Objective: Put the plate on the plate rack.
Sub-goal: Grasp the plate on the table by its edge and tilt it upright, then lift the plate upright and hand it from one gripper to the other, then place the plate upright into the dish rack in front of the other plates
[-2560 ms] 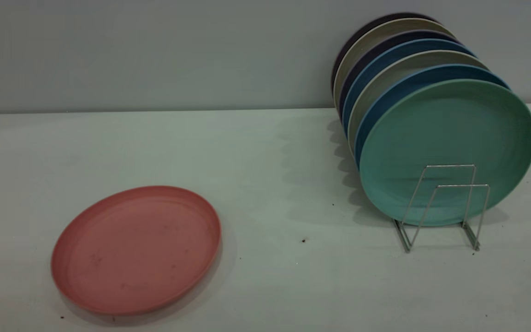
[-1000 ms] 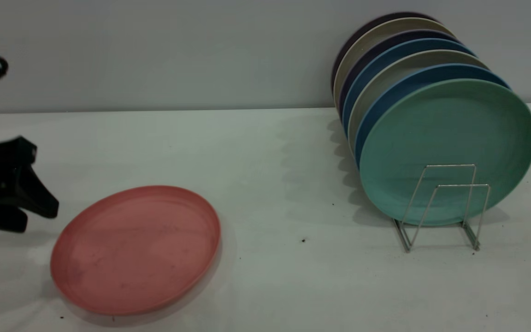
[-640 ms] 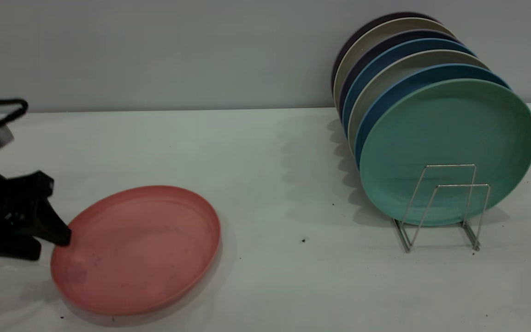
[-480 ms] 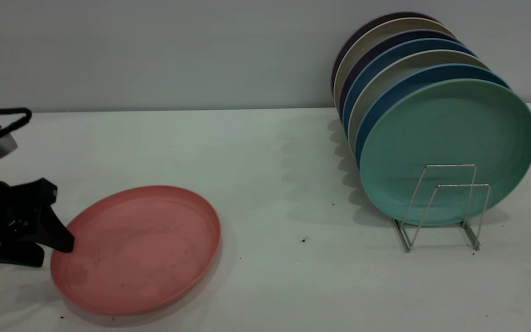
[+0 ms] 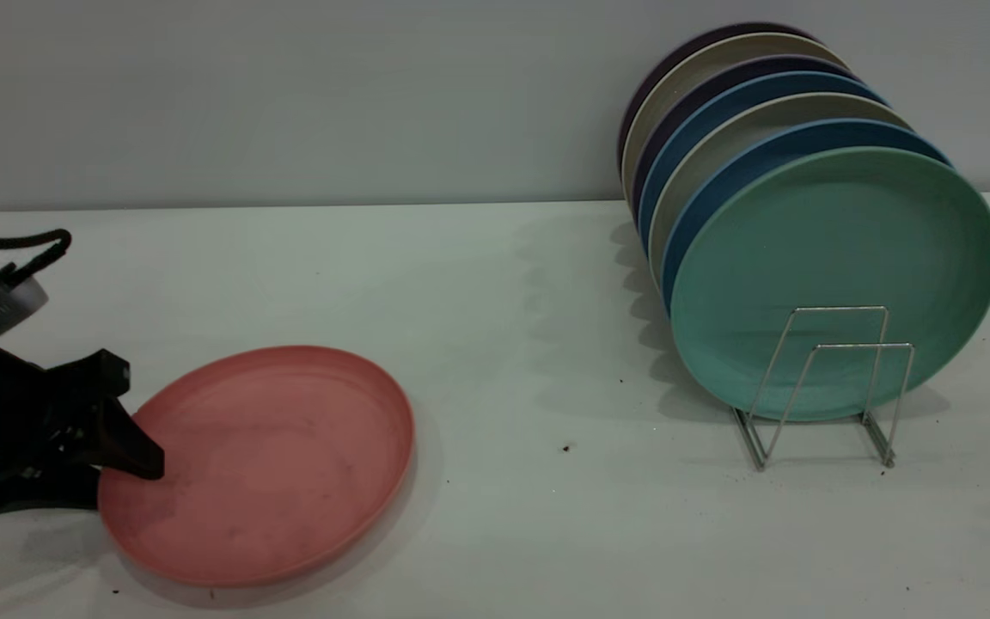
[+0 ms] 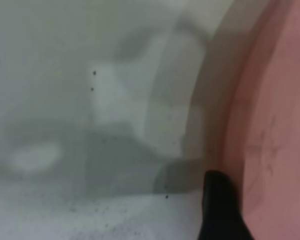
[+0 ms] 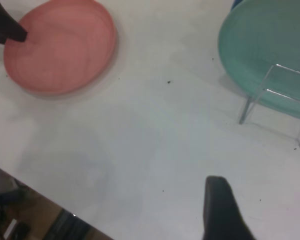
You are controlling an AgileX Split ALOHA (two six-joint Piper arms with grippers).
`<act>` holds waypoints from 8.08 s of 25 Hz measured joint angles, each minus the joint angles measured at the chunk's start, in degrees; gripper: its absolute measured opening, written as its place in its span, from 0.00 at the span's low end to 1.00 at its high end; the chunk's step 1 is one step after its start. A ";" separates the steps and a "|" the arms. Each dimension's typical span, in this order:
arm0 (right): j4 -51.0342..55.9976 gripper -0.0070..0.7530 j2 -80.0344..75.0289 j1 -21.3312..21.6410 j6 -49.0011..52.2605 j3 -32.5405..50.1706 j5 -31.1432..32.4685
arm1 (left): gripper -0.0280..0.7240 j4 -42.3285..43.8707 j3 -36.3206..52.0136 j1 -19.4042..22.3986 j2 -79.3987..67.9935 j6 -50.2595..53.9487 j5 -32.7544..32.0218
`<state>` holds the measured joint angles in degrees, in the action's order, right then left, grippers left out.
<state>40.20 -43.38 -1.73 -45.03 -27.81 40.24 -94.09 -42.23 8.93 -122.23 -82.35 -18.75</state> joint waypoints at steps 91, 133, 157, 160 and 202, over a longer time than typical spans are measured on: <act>61.23 0.58 -61.12 -7.98 -51.91 -10.02 5.30 | 0.06 -6.23 -3.90 -12.62 5.27 -18.38 -19.45; 27.10 0.18 -46.84 5.53 -67.12 -10.10 -2.09 | 0.48 4.40 -7.31 0.23 5.35 -1.29 -22.69; 11.47 0.18 -44.57 5.10 -76.56 -28.36 -2.75 | 0.49 7.22 -7.31 1.22 5.35 0.00 -19.21; 9.58 0.18 -46.23 4.27 -76.56 -30.09 -2.56 | 0.49 7.22 -7.31 1.22 5.35 0.00 -19.15; 7.06 0.18 -50.73 3.41 -76.56 -35.28 -2.76 | 0.49 7.33 -7.31 1.22 5.35 0.06 -17.47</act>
<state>47.26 -94.11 1.68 -121.58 -63.09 37.48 -86.76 -49.54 10.14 -116.89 -82.29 -36.22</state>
